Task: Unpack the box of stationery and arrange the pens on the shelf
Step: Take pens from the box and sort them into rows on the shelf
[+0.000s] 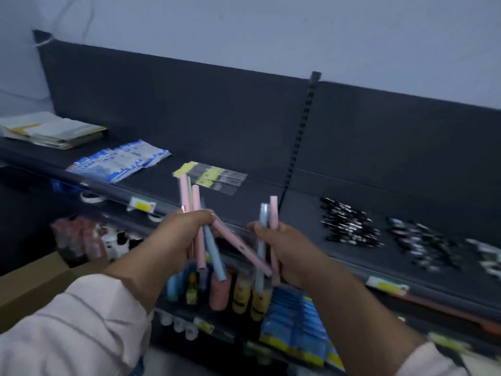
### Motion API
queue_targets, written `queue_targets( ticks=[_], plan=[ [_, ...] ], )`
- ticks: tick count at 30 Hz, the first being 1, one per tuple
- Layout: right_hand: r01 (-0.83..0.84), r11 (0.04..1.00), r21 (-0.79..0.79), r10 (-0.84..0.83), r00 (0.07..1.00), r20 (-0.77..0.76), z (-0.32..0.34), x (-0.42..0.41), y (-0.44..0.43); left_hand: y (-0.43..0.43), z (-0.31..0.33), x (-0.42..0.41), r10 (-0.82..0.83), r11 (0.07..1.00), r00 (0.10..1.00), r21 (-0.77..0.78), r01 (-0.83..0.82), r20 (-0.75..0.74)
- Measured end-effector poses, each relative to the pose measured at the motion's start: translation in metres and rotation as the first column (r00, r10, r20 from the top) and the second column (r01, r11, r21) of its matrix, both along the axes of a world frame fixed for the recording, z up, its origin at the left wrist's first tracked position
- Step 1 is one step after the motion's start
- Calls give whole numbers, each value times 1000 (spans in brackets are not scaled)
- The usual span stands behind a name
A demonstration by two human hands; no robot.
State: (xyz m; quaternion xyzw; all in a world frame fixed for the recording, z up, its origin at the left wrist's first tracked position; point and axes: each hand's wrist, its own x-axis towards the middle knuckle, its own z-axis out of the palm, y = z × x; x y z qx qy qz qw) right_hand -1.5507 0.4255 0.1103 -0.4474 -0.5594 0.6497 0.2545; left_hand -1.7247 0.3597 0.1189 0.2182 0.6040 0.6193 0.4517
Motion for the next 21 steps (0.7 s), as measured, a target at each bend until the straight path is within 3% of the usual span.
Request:
queue_targets(
  ticks=[3, 9, 16, 21],
  plan=[
    [204, 979, 4, -204, 979, -27, 0, 83, 7, 21, -2, 66, -58, 998, 998, 0, 58, 27],
    [525, 850, -38, -526, 850, -41, 4, 253, 13, 54, -6, 210, -161, 985, 975, -35, 168, 151],
    [670, 741, -46, -671, 738, -70, 0, 404, 6, 88, -11, 377, -355, 930, 907, -16, 367, 226],
    [733, 669, -124, -741, 644, -190, 2, 475, 14, 106, -10, 458, -485, 859, 848, -64, 508, 215]
  ],
)
